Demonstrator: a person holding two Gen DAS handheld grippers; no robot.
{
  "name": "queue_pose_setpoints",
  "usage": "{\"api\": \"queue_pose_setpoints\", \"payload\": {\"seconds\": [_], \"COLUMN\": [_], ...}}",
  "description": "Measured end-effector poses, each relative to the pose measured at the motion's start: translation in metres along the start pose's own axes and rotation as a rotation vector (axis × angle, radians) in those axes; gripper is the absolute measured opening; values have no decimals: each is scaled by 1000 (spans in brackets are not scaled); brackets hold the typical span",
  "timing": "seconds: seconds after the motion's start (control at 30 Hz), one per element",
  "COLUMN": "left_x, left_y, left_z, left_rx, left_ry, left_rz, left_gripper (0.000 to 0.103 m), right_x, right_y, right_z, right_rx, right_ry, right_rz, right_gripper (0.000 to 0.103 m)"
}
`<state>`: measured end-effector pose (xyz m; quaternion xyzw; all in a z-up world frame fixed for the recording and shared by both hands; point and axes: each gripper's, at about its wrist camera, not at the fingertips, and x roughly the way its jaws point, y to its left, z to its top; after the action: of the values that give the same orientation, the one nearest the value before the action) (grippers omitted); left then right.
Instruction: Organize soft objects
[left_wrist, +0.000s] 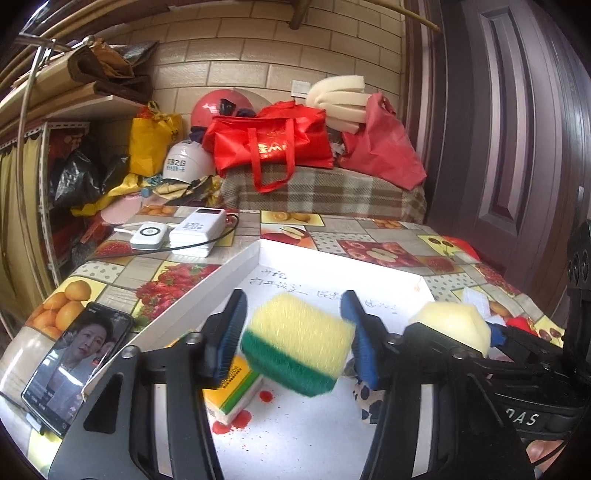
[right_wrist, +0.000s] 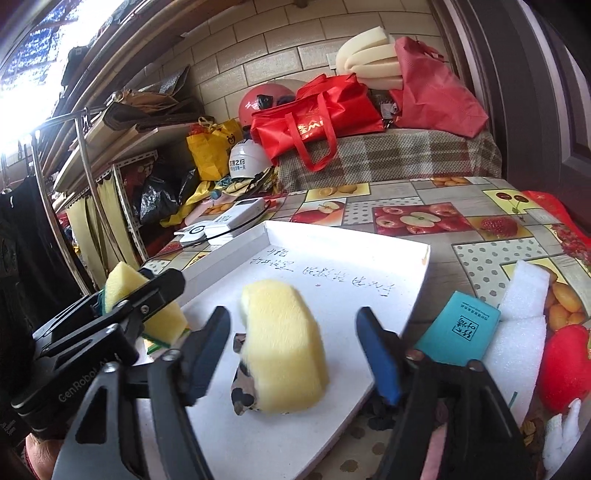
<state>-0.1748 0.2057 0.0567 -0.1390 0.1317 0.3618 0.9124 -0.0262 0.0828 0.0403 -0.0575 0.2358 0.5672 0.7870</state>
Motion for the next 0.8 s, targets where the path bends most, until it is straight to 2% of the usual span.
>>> {"api": "queue_pose_setpoints", "payload": {"seconds": [0.03, 0.07, 0.1, 0.2, 0.5, 0.8], "left_x": [0, 2, 4, 6, 3, 3], "left_y": [6, 12, 18, 24, 21, 21], "left_z": [0, 1, 1, 1, 1, 1], "left_rx": [-26, -54, -81, -111, -98, -96], "left_ry": [2, 11, 21, 32, 15, 14], "left_rz": [17, 24, 23, 22, 16, 16], "left_gripper": [91, 98, 103, 103, 103, 103], "right_x": [-1, -2, -2, 0, -9, -10], "right_y": [-4, -7, -10, -9, 7, 12], "right_z": [0, 1, 1, 2, 2, 1], "right_rx": [18, 34, 46, 45, -53, -82], "right_ry": [-7, -12, -15, -10, -62, -86], "right_rz": [5, 8, 6, 0, -10, -13], "right_gripper": [90, 92, 101, 103, 103, 103]}}
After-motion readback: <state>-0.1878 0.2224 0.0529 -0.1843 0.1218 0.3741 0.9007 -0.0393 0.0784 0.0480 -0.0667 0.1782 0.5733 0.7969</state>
